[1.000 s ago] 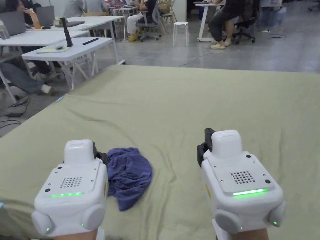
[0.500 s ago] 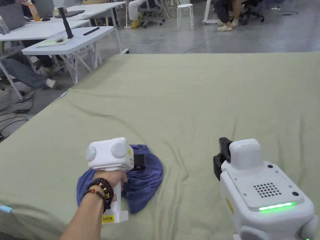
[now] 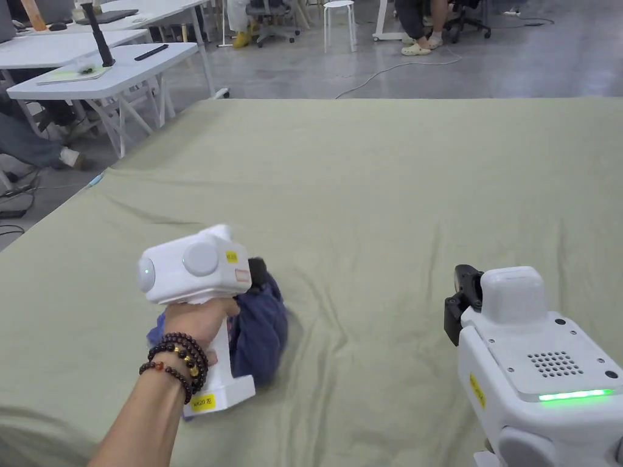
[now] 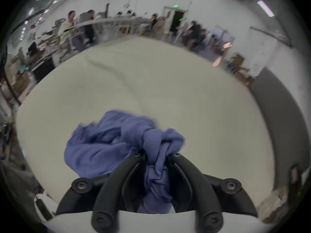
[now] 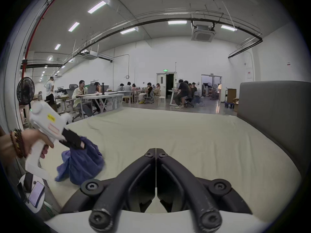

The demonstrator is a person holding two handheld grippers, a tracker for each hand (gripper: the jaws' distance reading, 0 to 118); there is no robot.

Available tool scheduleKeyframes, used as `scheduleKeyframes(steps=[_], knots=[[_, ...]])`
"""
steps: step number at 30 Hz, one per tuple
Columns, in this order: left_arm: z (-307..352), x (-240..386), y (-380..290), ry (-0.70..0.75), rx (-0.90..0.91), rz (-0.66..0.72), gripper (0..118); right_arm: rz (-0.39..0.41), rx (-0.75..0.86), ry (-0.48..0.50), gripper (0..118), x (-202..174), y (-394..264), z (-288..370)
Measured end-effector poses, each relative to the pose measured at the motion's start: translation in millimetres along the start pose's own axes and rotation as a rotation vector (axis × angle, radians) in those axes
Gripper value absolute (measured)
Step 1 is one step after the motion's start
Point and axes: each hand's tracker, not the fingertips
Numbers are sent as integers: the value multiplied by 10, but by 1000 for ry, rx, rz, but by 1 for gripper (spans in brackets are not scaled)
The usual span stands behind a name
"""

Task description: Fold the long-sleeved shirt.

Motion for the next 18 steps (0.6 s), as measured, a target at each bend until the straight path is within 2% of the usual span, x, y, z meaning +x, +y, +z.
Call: scheduleKeyframes(steps=[2, 4, 8, 12, 16, 18], knots=[[99, 418, 102, -77, 34, -49, 19, -18, 13, -26, 0, 144, 36, 79], [93, 963, 157, -96, 55, -154, 19, -34, 31, -69, 0, 331, 80, 190], [-150, 1988, -40, -278, 0, -248, 19, -56, 58, -166, 0, 741, 142, 456], [-649, 3042, -596, -388, -121, -331, 19, -84, 70, -283, 0, 1189, 136, 749], [-925, 3743, -1167, -517, -213, -362, 19, -90, 58, -381, 0, 1532, 104, 953], [-1006, 3981, -1399, -496, -228, -465, 19, -101, 51, -422, 0, 1662, 67, 1034]])
